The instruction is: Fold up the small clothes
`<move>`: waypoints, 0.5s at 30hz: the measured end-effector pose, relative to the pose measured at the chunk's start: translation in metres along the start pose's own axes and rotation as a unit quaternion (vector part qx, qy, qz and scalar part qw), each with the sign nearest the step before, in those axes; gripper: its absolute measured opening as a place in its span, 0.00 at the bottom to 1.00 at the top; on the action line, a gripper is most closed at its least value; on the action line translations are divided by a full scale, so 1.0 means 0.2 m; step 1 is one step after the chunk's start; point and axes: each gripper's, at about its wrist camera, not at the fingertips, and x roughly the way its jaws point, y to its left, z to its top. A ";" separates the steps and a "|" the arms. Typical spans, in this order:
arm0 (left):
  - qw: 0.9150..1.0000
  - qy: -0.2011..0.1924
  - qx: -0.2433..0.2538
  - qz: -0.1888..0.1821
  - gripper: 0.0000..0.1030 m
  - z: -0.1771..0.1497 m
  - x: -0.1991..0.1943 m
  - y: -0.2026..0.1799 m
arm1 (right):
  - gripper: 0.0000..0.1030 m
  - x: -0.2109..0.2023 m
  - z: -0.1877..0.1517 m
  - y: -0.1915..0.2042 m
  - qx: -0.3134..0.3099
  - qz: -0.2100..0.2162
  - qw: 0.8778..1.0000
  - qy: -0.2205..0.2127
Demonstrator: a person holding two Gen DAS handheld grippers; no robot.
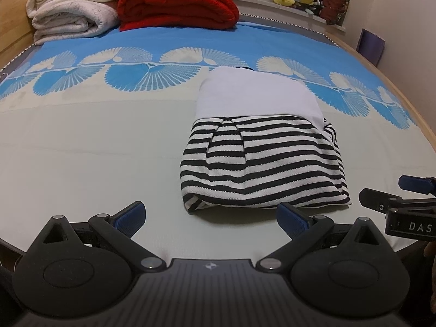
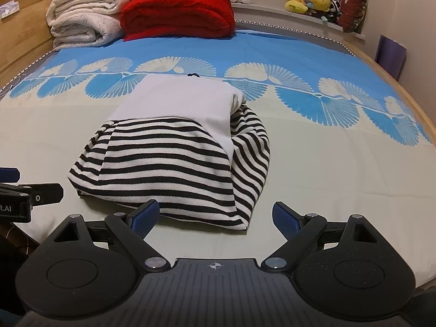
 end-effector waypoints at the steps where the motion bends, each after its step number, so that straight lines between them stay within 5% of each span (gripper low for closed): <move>1: 1.000 -0.001 0.001 -0.001 0.99 0.00 0.00 0.00 | 0.88 0.00 0.00 0.00 0.000 0.000 1.000 0.000; 15: 1.000 -0.004 0.007 -0.004 0.99 0.00 0.00 -0.01 | 0.88 0.01 -0.01 -0.02 0.003 -0.004 1.000 0.006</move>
